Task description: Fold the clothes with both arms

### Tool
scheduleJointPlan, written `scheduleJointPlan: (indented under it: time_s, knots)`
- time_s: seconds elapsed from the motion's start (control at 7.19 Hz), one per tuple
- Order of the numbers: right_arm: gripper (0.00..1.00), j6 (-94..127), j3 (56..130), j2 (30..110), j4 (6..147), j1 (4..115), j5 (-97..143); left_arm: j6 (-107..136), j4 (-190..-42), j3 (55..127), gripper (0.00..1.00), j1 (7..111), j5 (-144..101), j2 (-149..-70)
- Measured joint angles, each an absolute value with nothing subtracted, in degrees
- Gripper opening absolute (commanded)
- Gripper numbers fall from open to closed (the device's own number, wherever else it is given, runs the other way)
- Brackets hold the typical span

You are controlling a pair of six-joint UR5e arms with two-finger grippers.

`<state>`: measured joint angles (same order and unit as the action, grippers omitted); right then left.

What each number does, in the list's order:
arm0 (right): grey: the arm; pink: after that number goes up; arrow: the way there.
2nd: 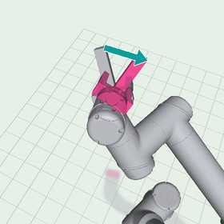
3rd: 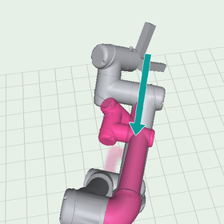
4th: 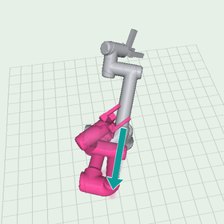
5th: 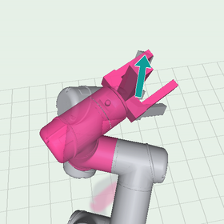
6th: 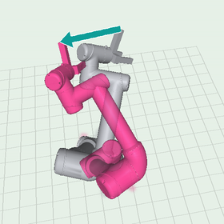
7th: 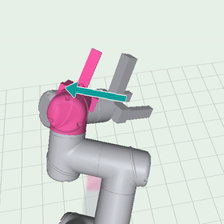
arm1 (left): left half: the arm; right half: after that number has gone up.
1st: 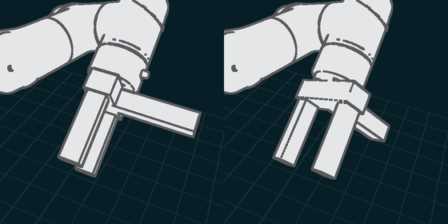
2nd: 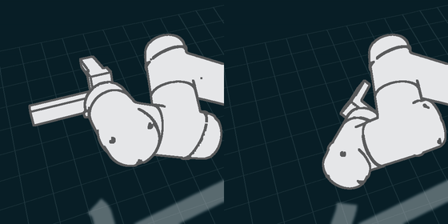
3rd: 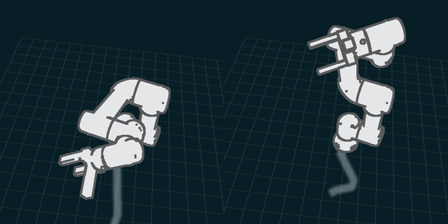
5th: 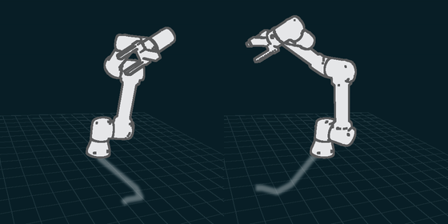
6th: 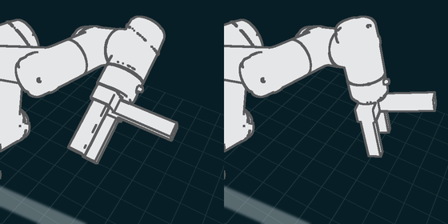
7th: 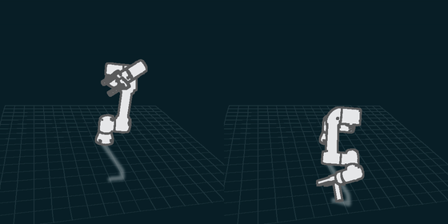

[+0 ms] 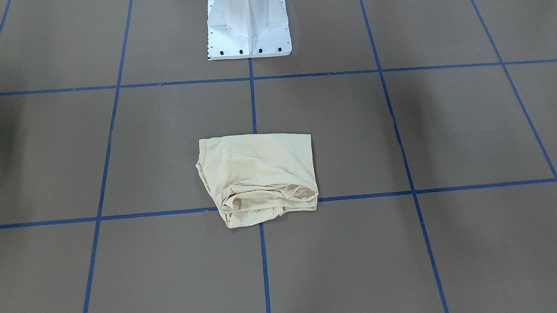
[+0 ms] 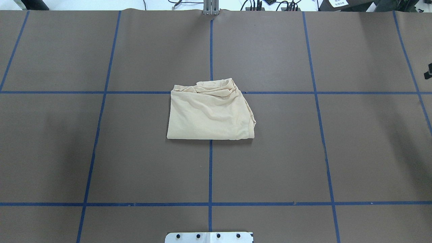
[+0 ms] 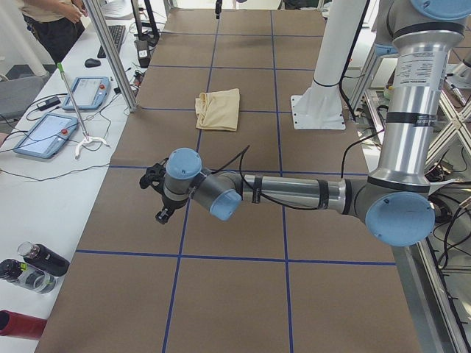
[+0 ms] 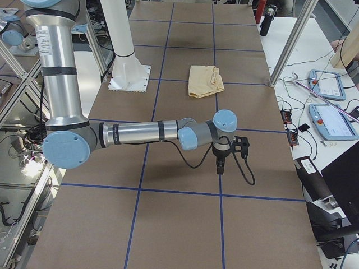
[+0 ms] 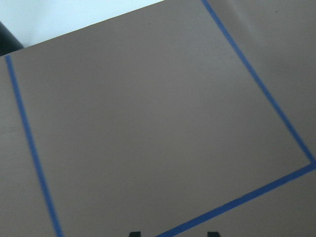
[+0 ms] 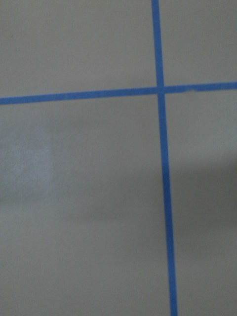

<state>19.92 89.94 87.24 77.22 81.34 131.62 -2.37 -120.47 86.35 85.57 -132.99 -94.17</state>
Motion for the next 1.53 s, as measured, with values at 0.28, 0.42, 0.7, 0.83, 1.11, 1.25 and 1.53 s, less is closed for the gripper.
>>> scheduleJointPlan:
  time_s: [0.28,0.42,0.7,0.83,1.11,1.25,1.53]
  knots:
    - [1.0,16.12,90.35,89.93,77.39,83.2,132.68,-7.16,-114.88,86.31,1.0,89.57,-135.39,-93.58]
    - [1.0,15.92,90.44,90.14,77.37,83.23,132.87,-6.48,-110.61,89.16,1.0,90.74,-136.18,-93.52]
    - [1.0,15.41,90.75,90.41,77.42,83.16,133.86,-5.09,-104.62,94.22,1.0,91.68,-136.92,-93.26]
    - [1.0,15.23,90.86,90.39,77.77,83.03,134.21,-5.06,-103.97,94.74,1.0,91.74,-136.96,-92.88]
    - [1.0,15.18,90.93,89.01,80.01,82.86,135.0,-5.19,-104.02,94.58,1.0,91.64,-137.03,-92.5]
    - [1.0,15.18,90.95,88.48,80.69,82.87,135.19,-5.19,-104.14,94.79,1.0,91.61,-136.83,-92.94]
    - [1.0,14.92,91.52,88.27,82.17,84.02,135.66,-5.19,-104.32,94.87,1.0,91.53,-136.66,-93.66]
